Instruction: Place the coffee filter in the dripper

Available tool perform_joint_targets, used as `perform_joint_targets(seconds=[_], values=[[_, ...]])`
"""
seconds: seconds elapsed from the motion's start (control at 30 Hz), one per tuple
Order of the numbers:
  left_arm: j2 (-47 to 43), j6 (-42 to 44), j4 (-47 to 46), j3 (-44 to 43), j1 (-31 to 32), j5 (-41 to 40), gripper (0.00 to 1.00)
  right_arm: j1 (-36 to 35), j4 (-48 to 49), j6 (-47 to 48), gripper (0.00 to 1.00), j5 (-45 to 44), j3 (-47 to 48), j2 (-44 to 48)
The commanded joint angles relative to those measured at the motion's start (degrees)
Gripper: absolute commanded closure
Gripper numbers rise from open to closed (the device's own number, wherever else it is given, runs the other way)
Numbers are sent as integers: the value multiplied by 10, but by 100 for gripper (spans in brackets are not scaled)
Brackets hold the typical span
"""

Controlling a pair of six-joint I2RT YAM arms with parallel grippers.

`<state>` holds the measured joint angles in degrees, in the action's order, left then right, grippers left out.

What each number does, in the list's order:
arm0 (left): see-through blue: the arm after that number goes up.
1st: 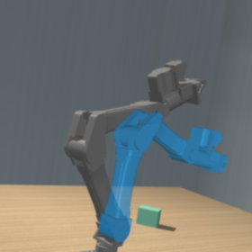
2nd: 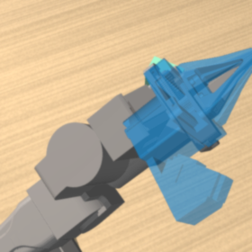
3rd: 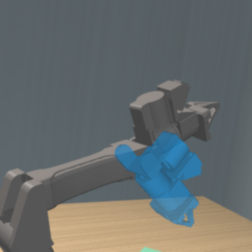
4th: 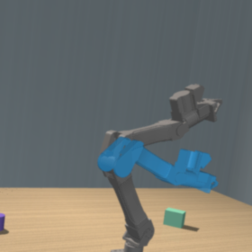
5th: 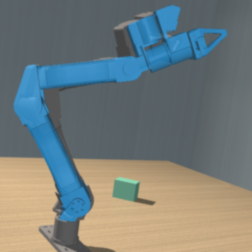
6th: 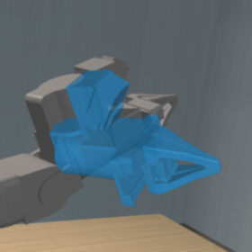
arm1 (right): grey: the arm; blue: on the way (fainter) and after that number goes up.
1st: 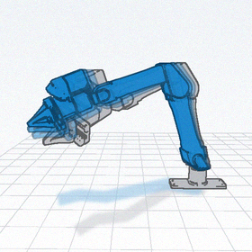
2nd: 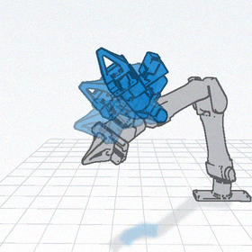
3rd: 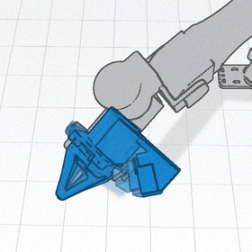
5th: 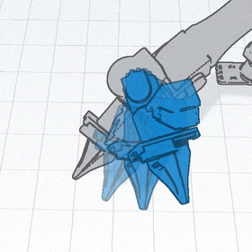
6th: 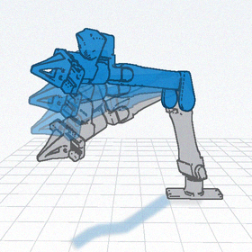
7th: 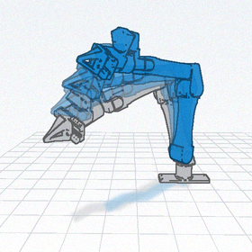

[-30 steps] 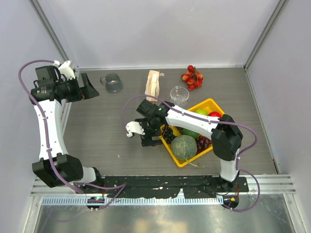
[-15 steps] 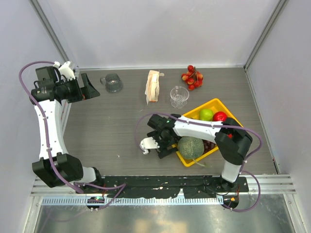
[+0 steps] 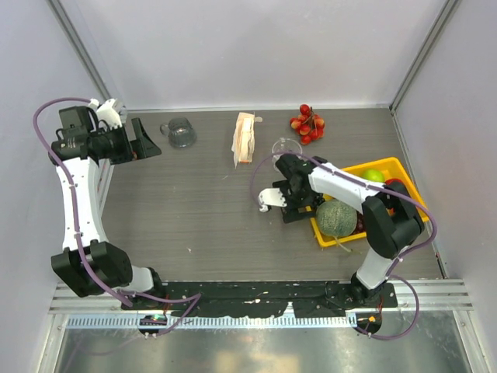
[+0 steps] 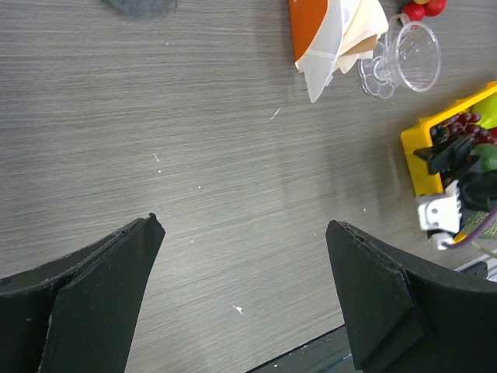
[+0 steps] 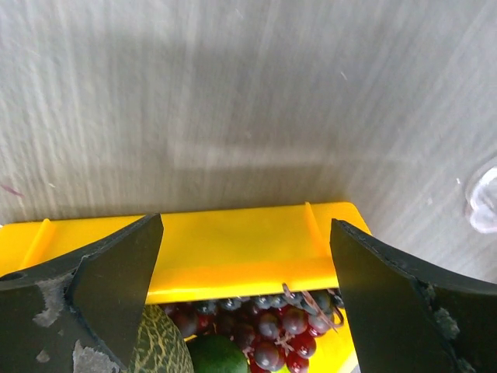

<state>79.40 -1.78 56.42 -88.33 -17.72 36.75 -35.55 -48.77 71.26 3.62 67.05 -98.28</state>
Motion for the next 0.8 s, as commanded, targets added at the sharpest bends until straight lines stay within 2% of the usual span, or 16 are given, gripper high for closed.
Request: perform_joint_targets(seconds=[0.0, 0.07, 0.17, 0.3, 0.5, 0.6, 0.7, 0.77], values=[[20, 41, -26, -12, -4, 6, 1, 41, -25, 32, 4, -30, 46, -8], [34, 70, -34, -19, -2, 5, 1, 62, -38, 29, 5, -28, 65, -16], [91, 165, 2, -81, 7, -21, 1, 69, -74, 1, 5, 6, 121, -17], [195, 286, 66, -190, 11, -50, 1, 68, -160, -79, 4, 99, 215, 0], [369, 453, 186, -390, 23, -45, 1, 69, -178, -187, 5, 196, 292, 41], [412, 512, 151, -421, 37, -82, 1, 69, -178, -226, 5, 206, 301, 61], [421, 578, 89, -391, 59, -120, 1, 72, -178, -237, 5, 191, 302, 79], [431, 584, 39, -384, 78, -160, 1, 75, -178, -244, 4, 178, 302, 88]])
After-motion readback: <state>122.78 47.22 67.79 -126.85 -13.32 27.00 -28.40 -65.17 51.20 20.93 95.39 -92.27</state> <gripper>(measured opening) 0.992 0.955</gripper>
